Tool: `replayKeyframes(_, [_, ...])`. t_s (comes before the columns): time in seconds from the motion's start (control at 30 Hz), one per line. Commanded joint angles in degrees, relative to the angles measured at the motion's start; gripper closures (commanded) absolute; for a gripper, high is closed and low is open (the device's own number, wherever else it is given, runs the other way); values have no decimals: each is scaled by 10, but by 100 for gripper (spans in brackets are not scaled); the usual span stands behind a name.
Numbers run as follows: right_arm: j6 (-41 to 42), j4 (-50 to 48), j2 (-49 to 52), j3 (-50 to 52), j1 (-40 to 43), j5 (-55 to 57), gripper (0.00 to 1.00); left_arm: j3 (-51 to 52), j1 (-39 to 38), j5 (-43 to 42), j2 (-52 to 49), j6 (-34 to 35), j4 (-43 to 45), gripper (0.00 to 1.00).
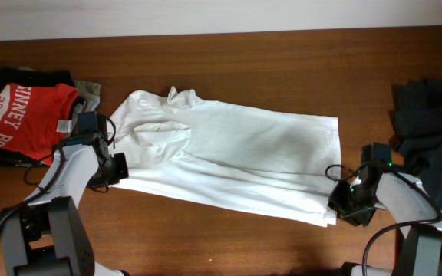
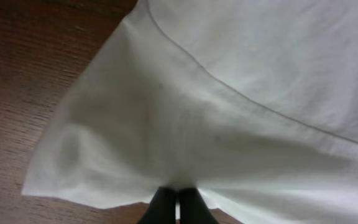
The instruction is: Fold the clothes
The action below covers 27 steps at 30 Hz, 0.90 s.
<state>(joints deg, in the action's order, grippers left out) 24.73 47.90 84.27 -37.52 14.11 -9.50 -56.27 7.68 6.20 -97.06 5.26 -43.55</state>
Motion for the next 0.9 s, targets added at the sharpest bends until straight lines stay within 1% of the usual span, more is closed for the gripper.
replayKeyframes(0.0, [-39,-12,-3,26,1,-58,62,-11,3,-4,3,5,-3,92])
replayKeyframes(0.03, [-50,-15,-3,26,1,-60,64,-11,3,-4,3,5,-4,87])
replayKeyframes(0.07, [-50,-25,-3,24,2,-58,70,-11,3,-4,3,5,-5,84])
replayKeyframes(0.1, [-50,-25,-3,18,2,-46,78,-11,3,-4,3,5,-8,84])
replayKeyframes(0.13, [-36,-11,-3,1,2,-21,84,-13,3,-4,4,5,-15,84])
replayKeyframes(0.17, [-11,18,-3,-24,2,18,84,-17,3,-4,7,5,-24,80])
replayKeyframes(0.2, [5,43,-3,-49,2,43,85,-26,3,-6,12,5,-35,61])
replayKeyframes(0.23, [2,65,-4,-78,2,47,77,-39,3,-13,20,5,-51,54])
replayKeyframes(0.27, [-3,92,-5,-112,2,47,65,-59,2,-26,31,5,-71,50])
replayKeyframes(0.3, [-5,116,-8,-145,2,48,63,-83,2,-41,45,-1,-94,50])
replayKeyframes(0.33, [-11,138,-14,-186,2,46,58,-116,2,-70,63,-22,-113,49])
replayKeyframes(0.37, [-38,144,-18,-222,2,31,50,-139,1,-117,78,-52,-114,46])
replayKeyframes(0.4, [-52,143,-18,-238,2,17,47,-153,-2,-147,87,-73,-110,45])
replayKeyframes(0.43, [-54,136,-18,-245,2,-7,48,-163,-10,-159,94,-77,-101,42])
replayKeyframes(0.47, [-54,136,-14,-244,2,-20,49,-163,-20,-159,94,-80,-101,42])
replayKeyframes(0.5, [-54,139,-7,-240,0,-30,50,-160,-28,-159,91,-81,-111,42])
replayKeyframes(0.53, [-52,146,5,-222,0,-43,55,-154,-34,-158,87,-81,-130,43])
replayKeyframes(0.6, [-52,139,14,-174,1,-63,60,-143,-34,-148,86,-81,-136,42])
replayKeyframes(0.63, [-52,122,18,-136,0,-73,62,-142,-34,-136,86,-81,-136,41])
replayKeyframes(0.7, [-62,77,20,-69,1,-96,64,-142,-34,-133,85,-81,-135,39])
replayKeyframes(0.73, [-91,38,20,-33,1,-133,64,-142,-34,-132,85,-81,-133,39])
replayKeyframes(0.77, [-95,14,20,-8,1,-151,64,-142,-34,-133,85,-81,-129,39])
replayKeyframes(0.83, [-58,-40,20,49,1,-141,66,-142,-34,-133,85,-81,-127,39])
replayKeyframes(0.87, [-20,-49,20,65,3,-116,70,-142,-34,-133,85,-81,-127,39])
